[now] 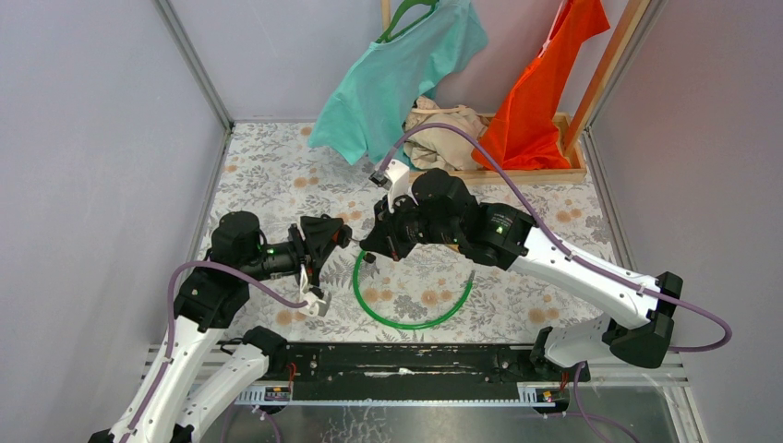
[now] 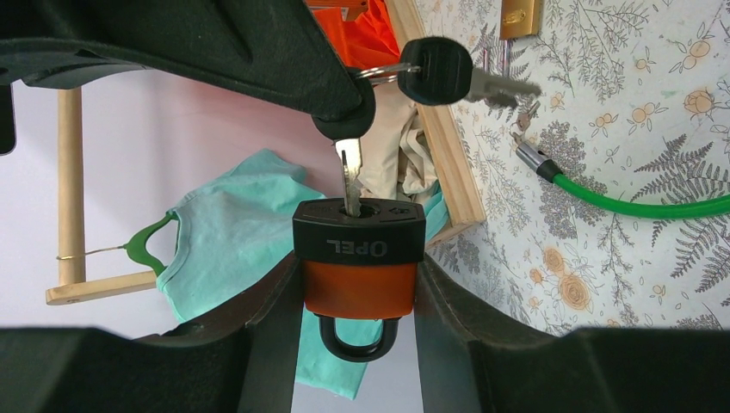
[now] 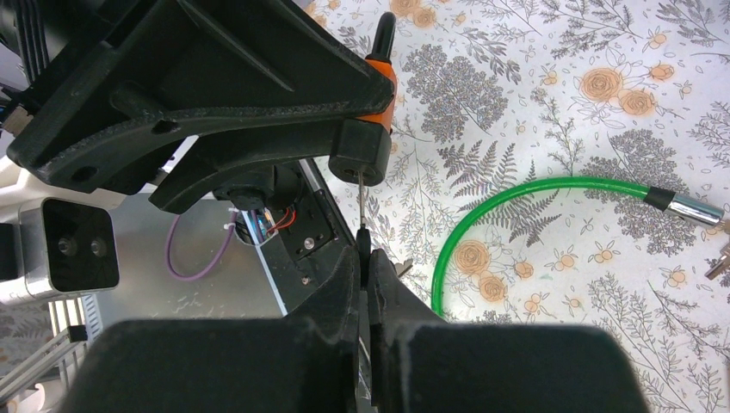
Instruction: Unlock with the key
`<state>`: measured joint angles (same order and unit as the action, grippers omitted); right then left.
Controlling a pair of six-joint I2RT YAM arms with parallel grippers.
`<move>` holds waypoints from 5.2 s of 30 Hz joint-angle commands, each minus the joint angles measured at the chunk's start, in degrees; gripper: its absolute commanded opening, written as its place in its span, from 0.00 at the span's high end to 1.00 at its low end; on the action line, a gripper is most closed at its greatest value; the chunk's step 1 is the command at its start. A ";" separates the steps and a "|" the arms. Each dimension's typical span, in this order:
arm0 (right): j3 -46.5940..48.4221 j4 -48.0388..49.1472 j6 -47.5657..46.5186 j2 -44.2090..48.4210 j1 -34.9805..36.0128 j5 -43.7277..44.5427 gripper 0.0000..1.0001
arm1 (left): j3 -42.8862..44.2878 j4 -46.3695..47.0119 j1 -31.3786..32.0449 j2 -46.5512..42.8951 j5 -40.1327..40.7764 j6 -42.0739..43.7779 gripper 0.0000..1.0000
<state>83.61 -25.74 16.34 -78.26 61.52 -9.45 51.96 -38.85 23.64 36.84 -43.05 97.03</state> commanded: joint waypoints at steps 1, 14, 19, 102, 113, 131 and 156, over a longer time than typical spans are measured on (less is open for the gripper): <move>0.12 4.71 0.75 0.21 0.33 1.50 1.00 | 1.28 5.03 0.18 -0.71 -1.89 -0.34 1.00; 1.28 5.10 1.67 -2.14 0.43 2.10 1.00 | 2.10 5.10 0.26 -0.03 -1.07 -1.52 1.00; 1.64 5.18 1.93 -2.40 0.67 5.20 1.00 | 2.04 5.10 0.27 -0.13 -1.01 -1.54 1.00; -16.53 34.44 4.58 10.13 -0.45 -3.81 1.00 | 2.33 5.49 1.83 -3.52 -10.85 -3.13 0.29; -12.65 35.51 4.32 5.39 -0.52 -12.12 1.00 | 4.72 0.05 1.78 -2.01 -13.00 0.39 0.30; -13.41 35.76 5.95 6.15 -1.54 -15.10 0.38 | 4.69 0.00 1.81 -2.67 -12.27 -0.15 1.00; -16.30 31.74 6.34 8.80 -6.61 -22.89 0.68 | 6.41 0.00 1.82 -1.65 -10.30 -1.01 1.00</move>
<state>63.53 4.12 22.96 -68.93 54.89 -30.20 55.88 -40.93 25.36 35.22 -53.15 96.27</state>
